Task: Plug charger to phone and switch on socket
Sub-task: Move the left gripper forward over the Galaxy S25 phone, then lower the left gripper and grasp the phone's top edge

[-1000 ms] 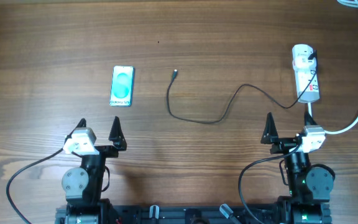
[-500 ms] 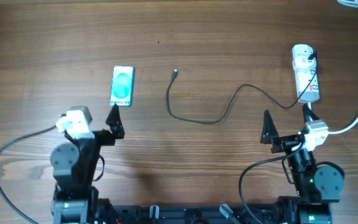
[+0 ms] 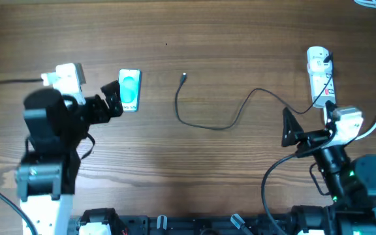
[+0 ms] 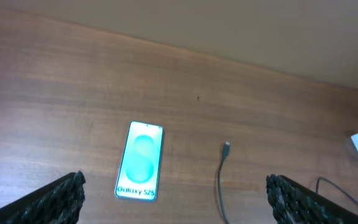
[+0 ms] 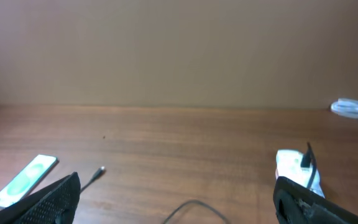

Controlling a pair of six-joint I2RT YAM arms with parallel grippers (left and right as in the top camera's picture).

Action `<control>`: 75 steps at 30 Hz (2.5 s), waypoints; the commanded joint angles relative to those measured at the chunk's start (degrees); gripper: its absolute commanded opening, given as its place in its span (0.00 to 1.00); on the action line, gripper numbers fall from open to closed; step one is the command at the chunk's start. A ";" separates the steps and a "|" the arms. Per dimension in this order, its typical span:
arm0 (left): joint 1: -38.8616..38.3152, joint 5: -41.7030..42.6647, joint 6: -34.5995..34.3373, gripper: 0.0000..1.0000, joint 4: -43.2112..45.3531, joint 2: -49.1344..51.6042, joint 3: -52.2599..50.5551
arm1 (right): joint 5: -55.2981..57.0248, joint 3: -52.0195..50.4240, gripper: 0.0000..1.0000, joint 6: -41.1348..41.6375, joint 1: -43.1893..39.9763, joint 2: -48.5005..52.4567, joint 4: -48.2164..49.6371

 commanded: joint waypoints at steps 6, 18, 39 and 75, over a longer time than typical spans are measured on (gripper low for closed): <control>0.35 0.74 0.74 1.00 -14.56 12.07 19.32 | -3.98 12.96 1.00 -0.20 0.35 10.71 -10.88; 0.31 3.08 5.01 1.00 -32.39 35.74 36.81 | -5.14 30.08 1.00 -0.24 0.35 30.42 -31.54; -1.27 0.02 8.07 1.00 -25.42 49.55 36.76 | -9.92 31.06 1.00 -0.15 0.35 43.93 -31.43; -4.68 -5.57 14.01 0.93 -17.29 69.61 35.95 | -9.88 31.04 1.00 -0.20 0.35 44.15 -34.14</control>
